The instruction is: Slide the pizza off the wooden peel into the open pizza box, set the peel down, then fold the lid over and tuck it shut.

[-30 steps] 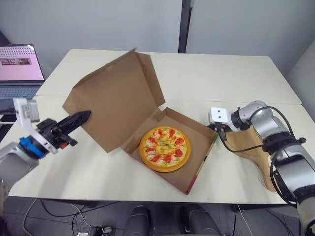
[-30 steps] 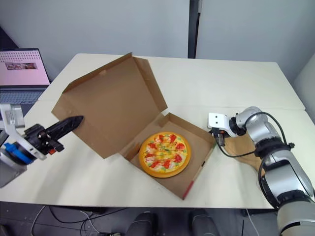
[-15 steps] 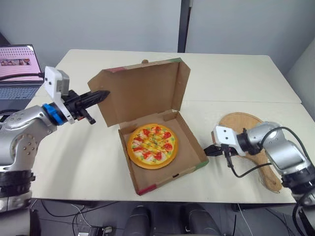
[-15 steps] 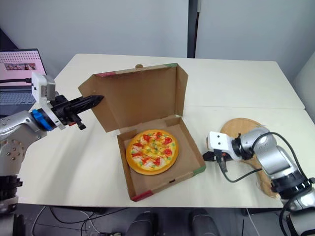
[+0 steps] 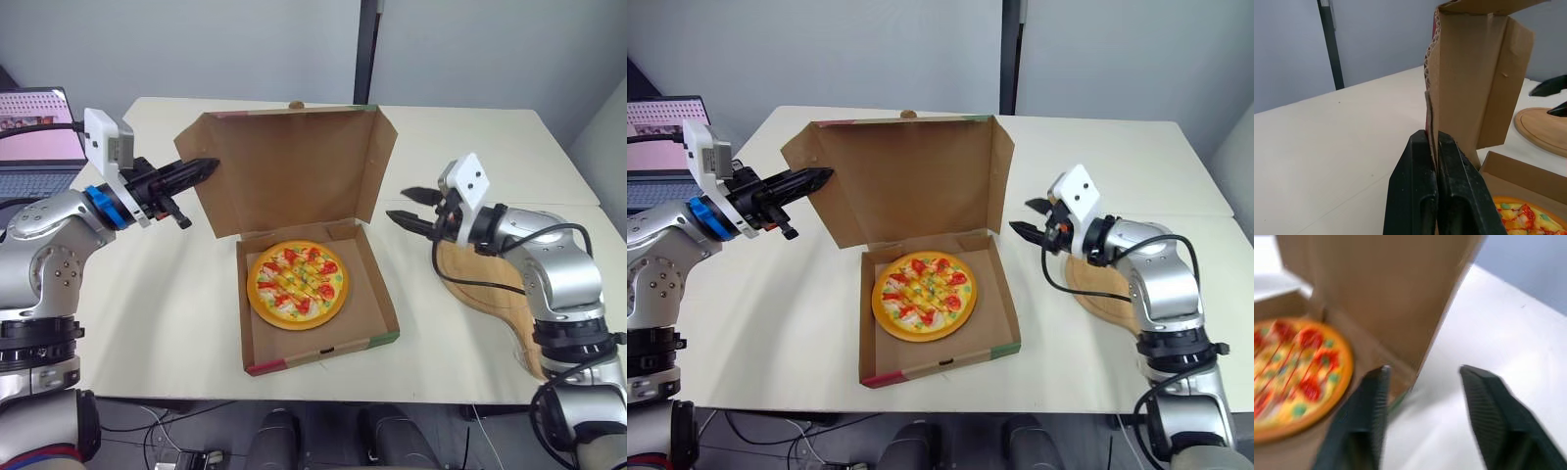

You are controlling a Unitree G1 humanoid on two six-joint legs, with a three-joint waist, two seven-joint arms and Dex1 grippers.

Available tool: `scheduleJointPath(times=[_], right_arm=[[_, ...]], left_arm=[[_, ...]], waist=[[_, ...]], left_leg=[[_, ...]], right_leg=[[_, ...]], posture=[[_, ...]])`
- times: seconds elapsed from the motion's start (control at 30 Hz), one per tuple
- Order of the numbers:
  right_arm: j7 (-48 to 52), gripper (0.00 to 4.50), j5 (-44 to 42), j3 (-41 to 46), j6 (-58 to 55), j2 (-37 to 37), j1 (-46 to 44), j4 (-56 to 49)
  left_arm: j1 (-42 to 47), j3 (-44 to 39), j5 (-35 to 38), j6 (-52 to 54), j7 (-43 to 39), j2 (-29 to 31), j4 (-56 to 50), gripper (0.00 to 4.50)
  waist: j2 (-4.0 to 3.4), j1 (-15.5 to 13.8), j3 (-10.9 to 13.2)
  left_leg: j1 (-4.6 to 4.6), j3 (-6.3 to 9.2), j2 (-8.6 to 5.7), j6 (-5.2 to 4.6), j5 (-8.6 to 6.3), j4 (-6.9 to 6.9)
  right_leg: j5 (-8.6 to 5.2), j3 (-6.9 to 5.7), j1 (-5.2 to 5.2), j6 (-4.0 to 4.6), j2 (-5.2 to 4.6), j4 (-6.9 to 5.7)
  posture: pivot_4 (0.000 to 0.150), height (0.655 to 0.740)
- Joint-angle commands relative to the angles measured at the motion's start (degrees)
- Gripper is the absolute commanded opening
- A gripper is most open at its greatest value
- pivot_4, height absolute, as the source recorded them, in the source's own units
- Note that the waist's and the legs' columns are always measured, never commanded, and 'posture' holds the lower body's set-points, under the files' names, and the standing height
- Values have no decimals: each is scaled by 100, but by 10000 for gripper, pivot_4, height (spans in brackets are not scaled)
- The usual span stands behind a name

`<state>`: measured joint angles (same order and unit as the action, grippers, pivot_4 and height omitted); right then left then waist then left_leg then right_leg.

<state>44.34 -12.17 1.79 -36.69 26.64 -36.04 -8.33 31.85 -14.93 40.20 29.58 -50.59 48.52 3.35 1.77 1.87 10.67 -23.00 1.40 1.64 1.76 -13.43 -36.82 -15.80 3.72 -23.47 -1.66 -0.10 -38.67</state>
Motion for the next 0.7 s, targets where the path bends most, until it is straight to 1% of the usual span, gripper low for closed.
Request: scheduleJointPath(times=[0.03, 0.13, 0.23, 0.33, 0.37, 0.43, 0.47, 0.53, 0.6, 0.63, 0.7], right_arm=[[-544, 38187, -243, 348, -290, -160, -397, -171], [-727, 38187, -521, 356, -668, -331, -602, -341], [-1143, 38187, -652, 396, -885, -663, -909, -221], [-1279, 38187, -719, 394, -1005, -751, -991, -146], [-1319, 36472, -745, 385, -1024, -764, -1008, -143], [-1399, 31873, -809, 373, -1041, -804, -1062, -125], [-1431, 28468, -794, 338, -1013, -796, -1083, -112], [-1472, 21557, -779, 301, -967, -792, -1107, -91], [-1503, 13425, -738, 256, -905, -765, -1113, -94], [-1513, 10331, -708, 228, -873, -741, -1112, -101], [-1568, 1957, -732, 251, -899, -730, -1095, -172]], left_arm=[[186, -243, 12, -48, 0, 14, -117, 0], [223, -214, 0, -43, -25, -8, -117, 0], [192, -144, -33, -54, -52, -59, -173, 0], [238, -140, -71, -58, -65, -105, -139, 0], [244, -142, -79, -53, -72, -116, -141, 0], [268, -126, -96, -43, -81, -140, -152, 0], [301, -112, -114, -48, -72, -158, -144, 0], [371, -82, -143, -34, -51, -191, -127, 0], [415, -34, -196, -12, -67, -195, -139, 0], [426, -6, -227, -5, -83, -189, -153, 0], [468, 46, -118, 226, -96, -190, -328, 0]], waist=[[0, 0, 0], [0, 1, 0], [0, 14, 0], [0, 12, 0], [0, 9, 0], [0, 1, 0], [0, 0, 0], [0, 0, 0], [0, 4, 0], [0, 5, 0], [0, 8, 0]], left_leg=[[-2, -2, 0, 0, 0, 0], [-2, -1, 0, 0, 0, 0], [0, -2, 0, 0, 0, 0], [0, 0, 0, 0, 0, -2], [0, -1, 0, 0, 0, -2], [-2, -1, 0, -1, 0, -2], [-3, -1, 0, 0, 0, -2], [-3, 0, -1, 0, 0, -2], [-3, -1, -2, 0, 0, -2], [-2, -1, -3, -1, 0, -1], [-2, -1, -2, -1, 0, 0]], right_leg=[[0, 2, -5, 0, -1, -5], [0, 0, -5, 0, -3, -6], [0, 1, -5, 1, -1, -11], [0, -1, -6, 1, 0, -16], [0, -1, -6, 1, 0, -16], [0, 0, -6, 1, -3, -16], [0, 0, -7, 1, -4, -16], [0, -1, -7, 0, -4, -15], [0, -1, -8, 1, -3, -16], [0, -1, -8, 1, -2, -16], [0, -2, -8, 1, 1, -16]], posture=[[1500, 7306], [1500, 7306], [1500, 7306], [1500, 7306], [1500, 7306], [1500, 7306], [1500, 7306], [1500, 7306], [1500, 7306], [1500, 7306], [1500, 7306]])
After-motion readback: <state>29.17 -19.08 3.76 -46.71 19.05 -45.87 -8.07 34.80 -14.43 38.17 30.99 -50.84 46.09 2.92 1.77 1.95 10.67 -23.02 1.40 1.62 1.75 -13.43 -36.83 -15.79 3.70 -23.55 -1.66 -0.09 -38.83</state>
